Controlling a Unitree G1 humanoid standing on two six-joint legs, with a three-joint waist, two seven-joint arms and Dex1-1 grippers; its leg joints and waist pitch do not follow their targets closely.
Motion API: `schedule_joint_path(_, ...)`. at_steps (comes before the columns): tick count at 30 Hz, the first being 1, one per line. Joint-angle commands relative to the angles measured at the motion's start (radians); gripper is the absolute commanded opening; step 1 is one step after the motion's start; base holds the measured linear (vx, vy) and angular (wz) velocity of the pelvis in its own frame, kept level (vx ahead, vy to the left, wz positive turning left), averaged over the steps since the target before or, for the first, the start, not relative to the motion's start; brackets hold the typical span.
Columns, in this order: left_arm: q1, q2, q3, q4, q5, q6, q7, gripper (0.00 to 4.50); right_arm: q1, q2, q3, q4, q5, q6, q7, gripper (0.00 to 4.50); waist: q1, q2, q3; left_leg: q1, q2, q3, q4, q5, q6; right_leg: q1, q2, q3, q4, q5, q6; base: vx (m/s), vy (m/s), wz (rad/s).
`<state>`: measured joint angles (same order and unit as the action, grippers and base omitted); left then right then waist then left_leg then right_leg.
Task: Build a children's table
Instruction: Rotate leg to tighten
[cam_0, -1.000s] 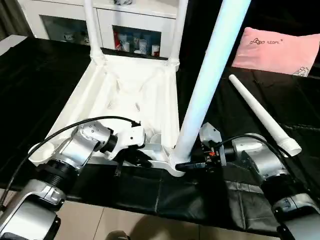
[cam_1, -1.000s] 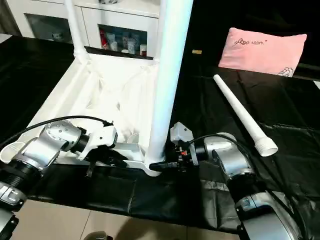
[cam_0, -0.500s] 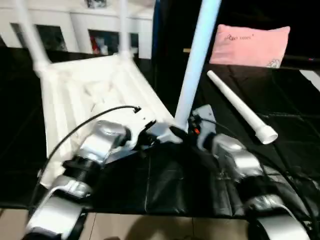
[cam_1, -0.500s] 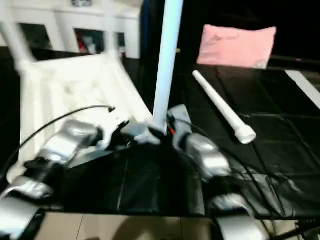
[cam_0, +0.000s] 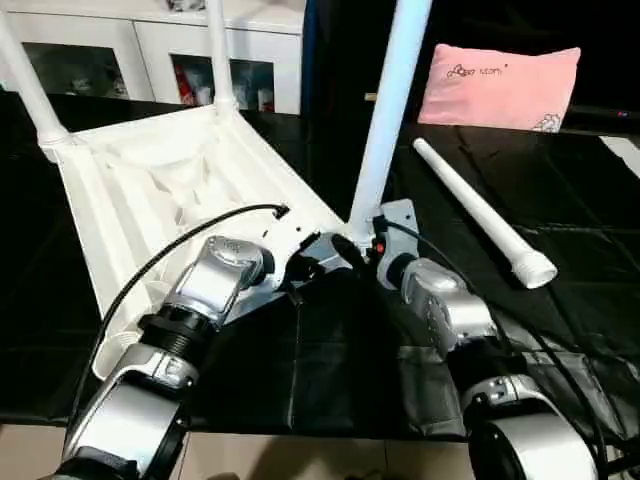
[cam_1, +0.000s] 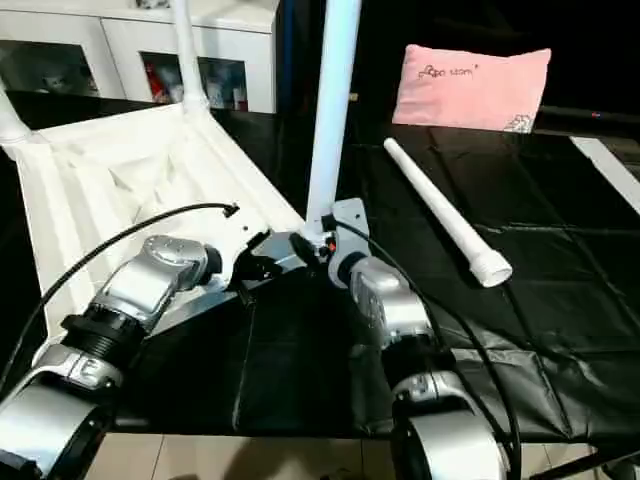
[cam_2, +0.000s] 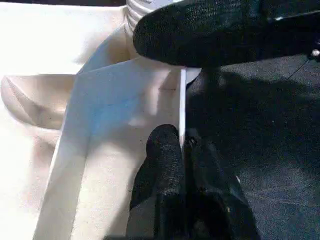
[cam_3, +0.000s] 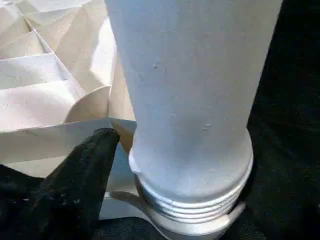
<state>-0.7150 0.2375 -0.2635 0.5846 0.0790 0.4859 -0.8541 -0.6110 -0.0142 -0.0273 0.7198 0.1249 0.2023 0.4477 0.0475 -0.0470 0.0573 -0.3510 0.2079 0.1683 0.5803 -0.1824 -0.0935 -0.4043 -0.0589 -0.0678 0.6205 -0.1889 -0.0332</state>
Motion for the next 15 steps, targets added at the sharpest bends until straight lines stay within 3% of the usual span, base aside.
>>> schedule_joint_path(1, -0.014, 0.008, -0.007, -0.036, -0.018, -0.062, -0.039, 0.0, 0.042, -0.004, 0.031, -0.021, 0.027, 0.008, 0.097, 4.28, 0.014, 0.008, -0.068, -0.003, 0.019, -0.001, -0.061, -0.142, 0.04, 0.064, -0.078, 0.052, -0.078, -0.148, -0.185, 0.0, 0.0, 0.0)
schedule_joint_path(7, 0.051, 0.115, -0.023, -0.057, -0.034, -0.15, -0.19, 0.0, 0.13, -0.208, 0.052, -0.149, 0.048, -0.045, 0.371, 4.45, 0.025, 0.002, -0.067, -0.002, 0.02, 0.003, -0.06, -0.125, 0.059, 0.065, -0.075, 0.05, -0.076, -0.114, -0.202, 0.0, 0.0, 0.0)
schedule_joint_path(10, 0.065, 0.16, -0.042, -0.06, -0.04, -0.226, -0.28, 0.0, 0.128, -0.278, 0.052, -0.161, 0.058, -0.056, 0.474, 4.45, 0.027, 0.0, -0.065, -0.002, 0.02, 0.002, -0.06, -0.131, 0.059, 0.066, -0.076, 0.051, -0.077, -0.149, -0.194, 0.0, 0.0, 0.0)
schedule_joint_path(11, 0.07, 0.18, -0.052, -0.061, -0.046, -0.253, -0.325, 0.0, 0.124, -0.302, 0.057, -0.165, 0.061, -0.06, 0.523, 4.45, 0.028, 0.005, -0.065, -0.003, 0.019, 0.002, -0.06, -0.139, 0.061, 0.065, -0.078, 0.051, -0.08, -0.169, -0.189, 0.0, 0.0, 0.0)
schedule_joint_path(15, 0.084, 0.23, -0.081, -0.077, -0.059, -0.313, -0.445, 0.0, 0.115, -0.361, 0.096, -0.189, 0.077, -0.064, 0.676, 4.45, 0.034, 0.005, -0.066, 0.001, 0.023, 0.003, -0.059, -0.13, 0.07, 0.061, -0.076, 0.051, -0.075, -0.149, -0.2, 0.0, 0.0, 0.0)
